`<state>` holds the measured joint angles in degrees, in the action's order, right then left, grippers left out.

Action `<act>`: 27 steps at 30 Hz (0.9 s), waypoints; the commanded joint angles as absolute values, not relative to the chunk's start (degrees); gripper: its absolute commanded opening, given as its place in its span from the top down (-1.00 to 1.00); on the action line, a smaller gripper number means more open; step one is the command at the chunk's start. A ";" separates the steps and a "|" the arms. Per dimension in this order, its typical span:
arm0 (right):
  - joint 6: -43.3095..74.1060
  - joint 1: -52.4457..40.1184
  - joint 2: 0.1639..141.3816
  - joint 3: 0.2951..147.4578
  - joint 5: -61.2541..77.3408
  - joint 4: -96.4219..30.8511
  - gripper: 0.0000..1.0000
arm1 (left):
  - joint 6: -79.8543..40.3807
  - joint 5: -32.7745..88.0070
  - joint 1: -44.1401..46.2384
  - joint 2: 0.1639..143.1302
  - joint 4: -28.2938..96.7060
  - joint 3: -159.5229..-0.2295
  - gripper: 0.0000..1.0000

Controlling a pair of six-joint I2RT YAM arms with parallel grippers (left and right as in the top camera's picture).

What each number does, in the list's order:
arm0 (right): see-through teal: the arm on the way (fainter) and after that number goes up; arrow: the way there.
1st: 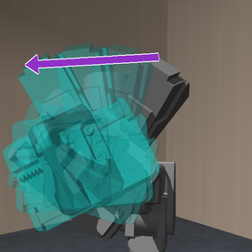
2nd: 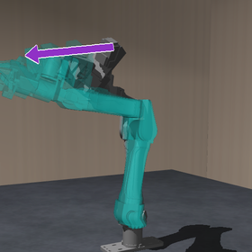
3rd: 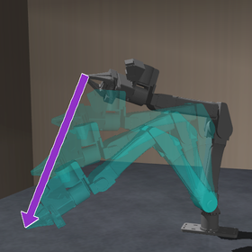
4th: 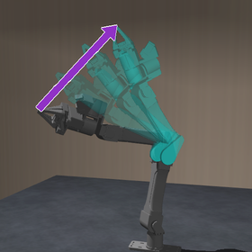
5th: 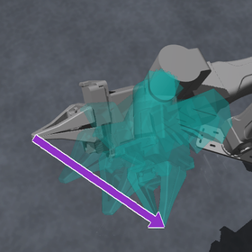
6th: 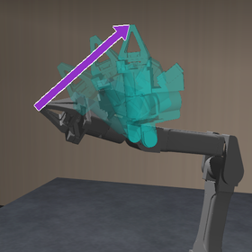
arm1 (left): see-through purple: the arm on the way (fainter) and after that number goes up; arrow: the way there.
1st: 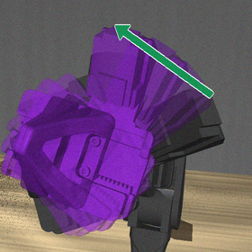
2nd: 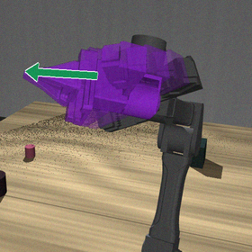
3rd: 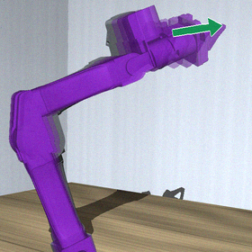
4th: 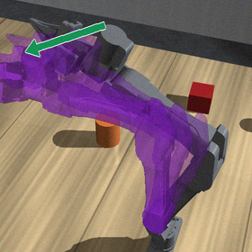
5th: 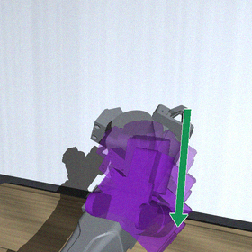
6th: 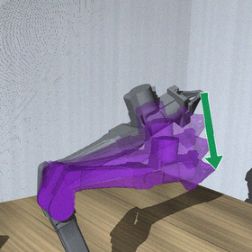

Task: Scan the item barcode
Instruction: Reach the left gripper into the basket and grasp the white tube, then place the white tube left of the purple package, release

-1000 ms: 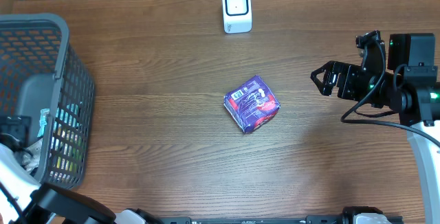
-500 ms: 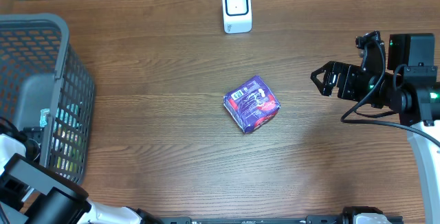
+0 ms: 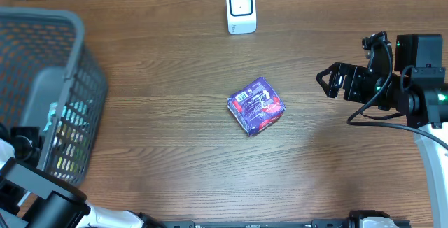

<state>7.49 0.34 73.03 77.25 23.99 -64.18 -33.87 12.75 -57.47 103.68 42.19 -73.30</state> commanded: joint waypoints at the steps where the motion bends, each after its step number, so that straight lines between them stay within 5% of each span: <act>1: 7.42 -0.01 72.95 78.72 24.12 -64.01 -1.00 | -27.53 22.11 -56.18 98.15 45.01 -84.05 0.92; 15: 7.42 0.01 72.95 78.72 24.12 -63.55 -1.00 | -17.69 27.92 -50.89 77.12 46.30 -98.85 0.92; 22: 7.44 -0.01 72.95 78.72 24.12 -63.46 -1.00 | 7.60 25.85 -21.80 75.79 57.36 -98.06 0.92; 27: 7.42 -0.01 72.95 78.72 24.10 -63.44 -1.00 | 4.60 9.58 2.85 88.33 62.06 -95.18 0.92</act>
<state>7.49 0.32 73.03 77.25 23.99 -63.83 4.54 20.05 -6.07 81.25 61.95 -96.73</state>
